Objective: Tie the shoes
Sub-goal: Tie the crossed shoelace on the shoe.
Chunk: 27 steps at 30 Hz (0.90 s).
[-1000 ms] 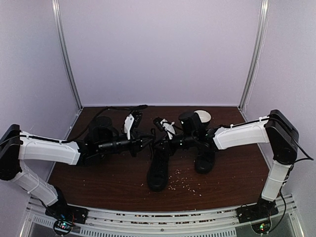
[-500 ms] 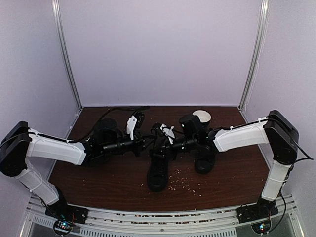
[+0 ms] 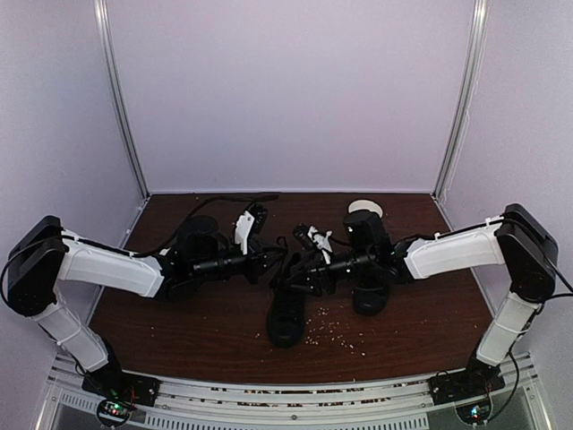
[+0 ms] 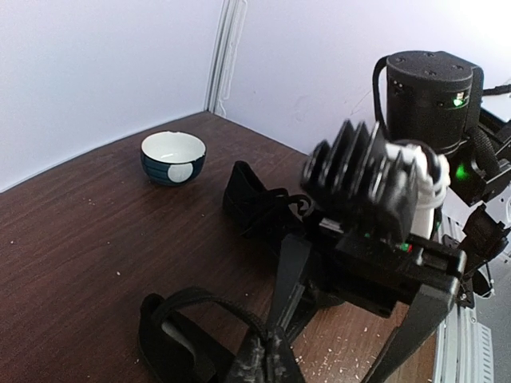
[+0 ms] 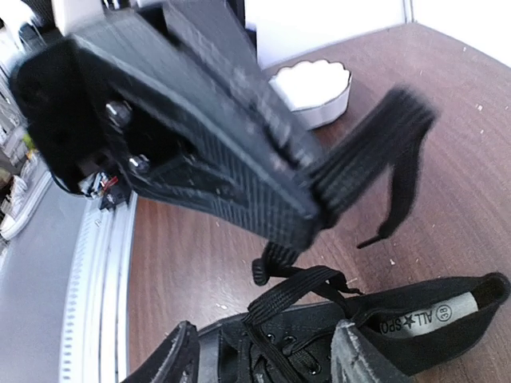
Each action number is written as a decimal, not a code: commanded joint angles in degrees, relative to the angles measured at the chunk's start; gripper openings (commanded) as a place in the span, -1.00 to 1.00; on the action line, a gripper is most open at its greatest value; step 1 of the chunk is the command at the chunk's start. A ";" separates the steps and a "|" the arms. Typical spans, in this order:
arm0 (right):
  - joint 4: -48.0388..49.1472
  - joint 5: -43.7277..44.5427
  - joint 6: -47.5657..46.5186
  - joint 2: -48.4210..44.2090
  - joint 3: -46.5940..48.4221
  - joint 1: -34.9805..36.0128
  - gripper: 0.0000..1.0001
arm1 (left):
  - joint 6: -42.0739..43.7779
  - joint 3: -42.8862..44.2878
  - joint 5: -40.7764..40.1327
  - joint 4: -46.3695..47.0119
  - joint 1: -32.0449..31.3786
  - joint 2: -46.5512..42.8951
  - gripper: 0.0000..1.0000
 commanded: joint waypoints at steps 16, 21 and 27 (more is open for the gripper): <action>14.48 12.11 -19.85 -4.20 -2.93 -4.07 0.20 | 7.66 5.22 6.73 -9.37 0.51 -2.82 -1.00; 18.63 5.66 -17.27 1.86 1.19 -3.53 0.20 | 8.20 5.92 7.70 -10.83 0.52 -2.64 -1.00; 21.60 1.25 -14.22 5.47 3.98 -3.44 0.21 | 8.53 6.83 8.54 -11.90 0.68 -2.51 -1.00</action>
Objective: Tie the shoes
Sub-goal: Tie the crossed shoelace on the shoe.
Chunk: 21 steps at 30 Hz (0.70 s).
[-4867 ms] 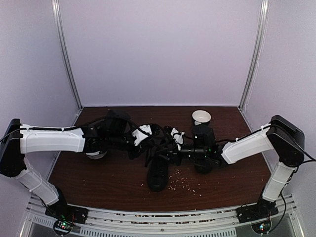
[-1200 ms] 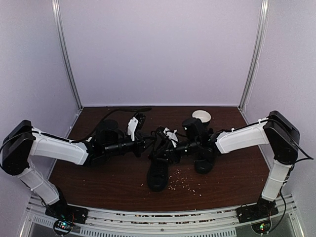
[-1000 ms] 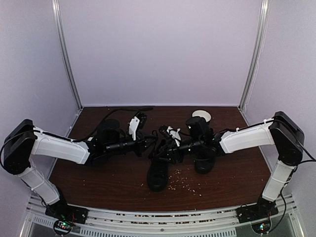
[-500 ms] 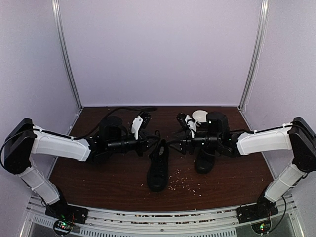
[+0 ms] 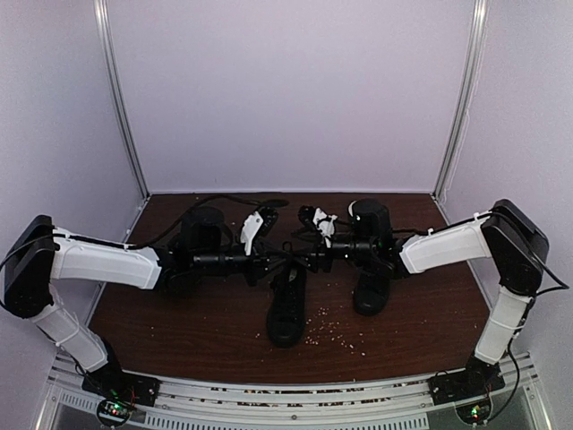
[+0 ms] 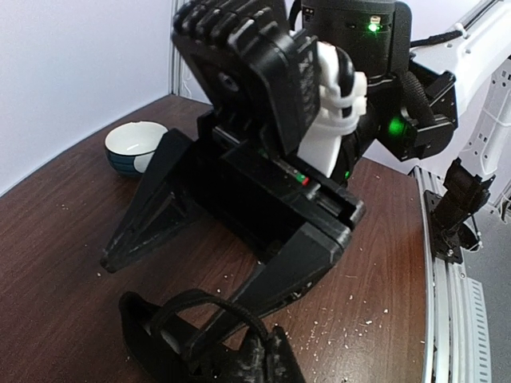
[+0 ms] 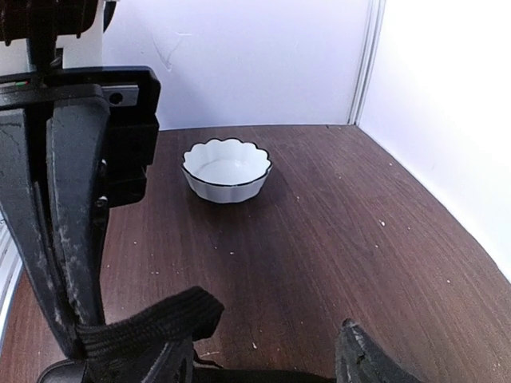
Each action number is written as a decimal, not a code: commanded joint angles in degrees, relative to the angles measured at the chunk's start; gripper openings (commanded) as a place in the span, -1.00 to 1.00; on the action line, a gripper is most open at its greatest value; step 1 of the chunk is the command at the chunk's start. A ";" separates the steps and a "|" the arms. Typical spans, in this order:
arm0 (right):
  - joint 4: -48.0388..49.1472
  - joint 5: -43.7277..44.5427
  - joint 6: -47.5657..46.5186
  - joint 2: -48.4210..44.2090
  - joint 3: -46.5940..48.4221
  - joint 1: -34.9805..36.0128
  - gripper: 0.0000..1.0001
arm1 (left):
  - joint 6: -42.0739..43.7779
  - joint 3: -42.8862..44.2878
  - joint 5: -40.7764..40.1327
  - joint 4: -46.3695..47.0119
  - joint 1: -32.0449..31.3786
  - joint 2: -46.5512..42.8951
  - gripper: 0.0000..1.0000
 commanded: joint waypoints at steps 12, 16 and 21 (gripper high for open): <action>9.55 -10.74 10.13 4.22 3.05 0.61 -0.27 | 1.38 3.18 2.47 -0.66 1.04 -0.64 -1.00; 10.90 -8.74 12.49 3.36 2.12 0.40 -0.88 | 1.49 3.11 2.67 -1.03 1.09 -0.74 -1.00; 9.37 -3.12 14.30 -1.12 -1.67 -1.21 -1.00 | 6.11 3.85 3.68 -8.01 1.42 -2.55 -0.87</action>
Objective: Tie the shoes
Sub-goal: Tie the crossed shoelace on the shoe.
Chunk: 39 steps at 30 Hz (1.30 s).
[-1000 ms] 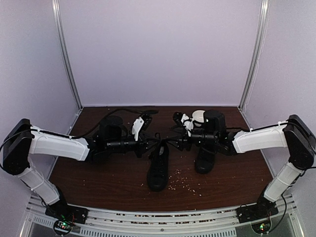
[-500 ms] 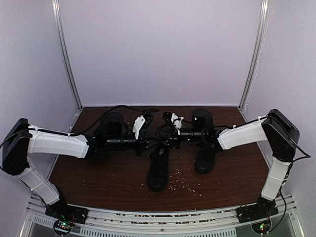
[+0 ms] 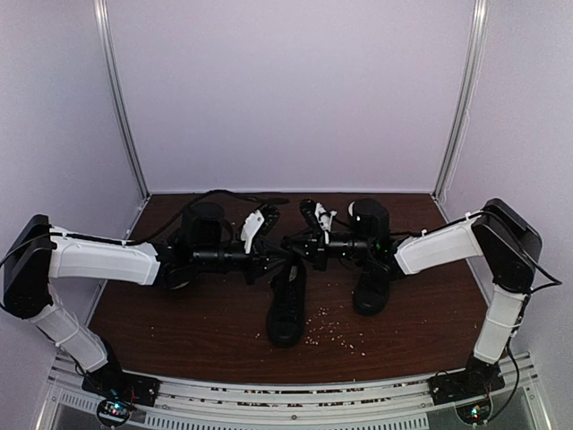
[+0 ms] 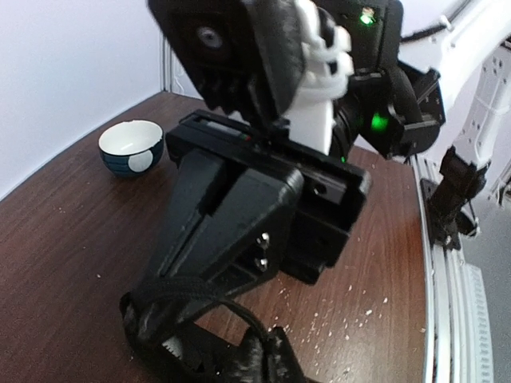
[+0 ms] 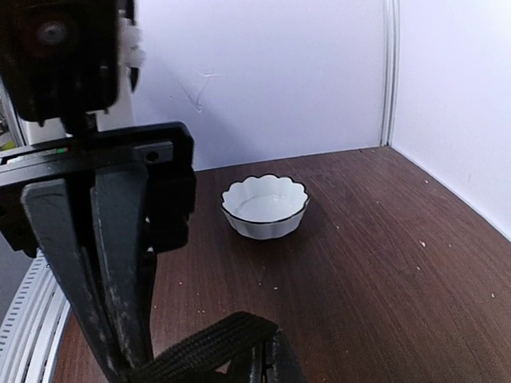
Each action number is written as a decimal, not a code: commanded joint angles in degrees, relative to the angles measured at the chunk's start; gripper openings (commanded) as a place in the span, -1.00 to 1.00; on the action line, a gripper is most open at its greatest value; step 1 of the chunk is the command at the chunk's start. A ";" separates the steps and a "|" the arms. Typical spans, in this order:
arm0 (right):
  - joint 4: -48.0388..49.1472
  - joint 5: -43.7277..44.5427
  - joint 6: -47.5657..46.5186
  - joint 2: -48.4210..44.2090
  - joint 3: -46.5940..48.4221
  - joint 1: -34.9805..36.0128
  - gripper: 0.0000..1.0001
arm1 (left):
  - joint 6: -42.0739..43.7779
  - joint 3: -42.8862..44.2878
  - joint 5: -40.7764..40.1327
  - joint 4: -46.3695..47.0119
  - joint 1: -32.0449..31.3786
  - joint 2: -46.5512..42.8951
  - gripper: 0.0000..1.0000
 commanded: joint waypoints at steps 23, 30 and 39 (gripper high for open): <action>-11.43 9.07 8.45 -10.32 -6.52 -2.06 -1.00 | 50.88 19.62 -4.43 -42.78 1.99 10.53 0.18; -10.97 9.50 10.11 -10.44 -7.14 -1.98 -1.00 | 46.87 22.42 -5.48 -39.97 1.99 14.59 -0.08; -5.03 9.00 21.81 -7.30 -7.21 0.53 -1.00 | 34.63 11.54 -2.74 -22.61 1.99 4.03 -1.00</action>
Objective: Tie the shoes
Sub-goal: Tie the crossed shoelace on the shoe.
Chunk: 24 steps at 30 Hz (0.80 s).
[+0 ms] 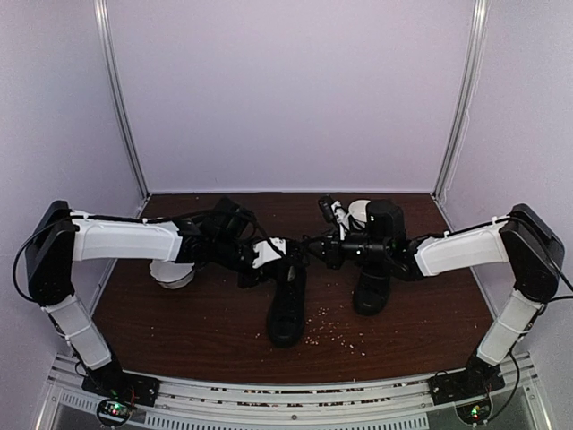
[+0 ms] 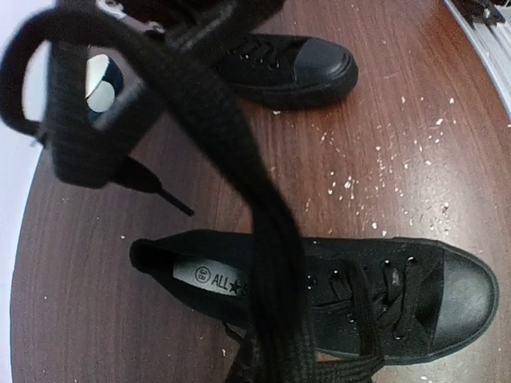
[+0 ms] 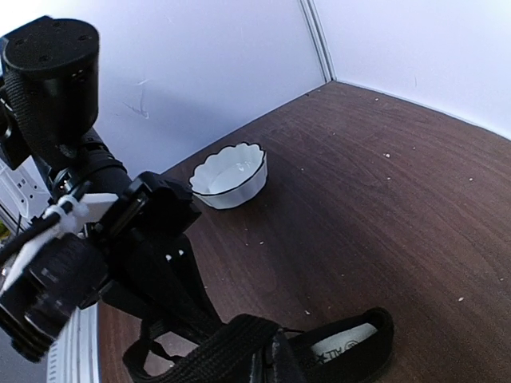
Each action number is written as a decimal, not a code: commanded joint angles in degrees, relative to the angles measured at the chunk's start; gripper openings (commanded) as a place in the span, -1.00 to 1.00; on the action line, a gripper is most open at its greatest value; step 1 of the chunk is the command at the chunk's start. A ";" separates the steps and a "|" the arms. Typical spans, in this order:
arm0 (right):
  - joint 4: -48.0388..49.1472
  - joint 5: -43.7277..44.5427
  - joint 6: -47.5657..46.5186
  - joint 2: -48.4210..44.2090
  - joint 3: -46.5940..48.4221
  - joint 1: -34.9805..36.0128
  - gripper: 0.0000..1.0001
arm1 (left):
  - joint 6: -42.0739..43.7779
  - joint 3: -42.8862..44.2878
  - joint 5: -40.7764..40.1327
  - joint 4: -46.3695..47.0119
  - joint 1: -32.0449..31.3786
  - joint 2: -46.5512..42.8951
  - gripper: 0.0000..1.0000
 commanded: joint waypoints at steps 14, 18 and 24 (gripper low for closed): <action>8.43 -3.69 15.82 10.39 1.92 7.84 -1.00 | -17.12 -7.10 -1.63 18.16 0.36 -6.83 -1.00; 6.34 -8.90 16.08 11.70 3.00 8.24 -1.00 | -17.27 -7.71 -2.92 18.31 0.37 -6.61 -1.00; -1.00 -11.76 13.02 12.25 6.46 8.38 -1.00 | -17.52 -8.52 -4.68 18.11 0.37 -7.31 -1.00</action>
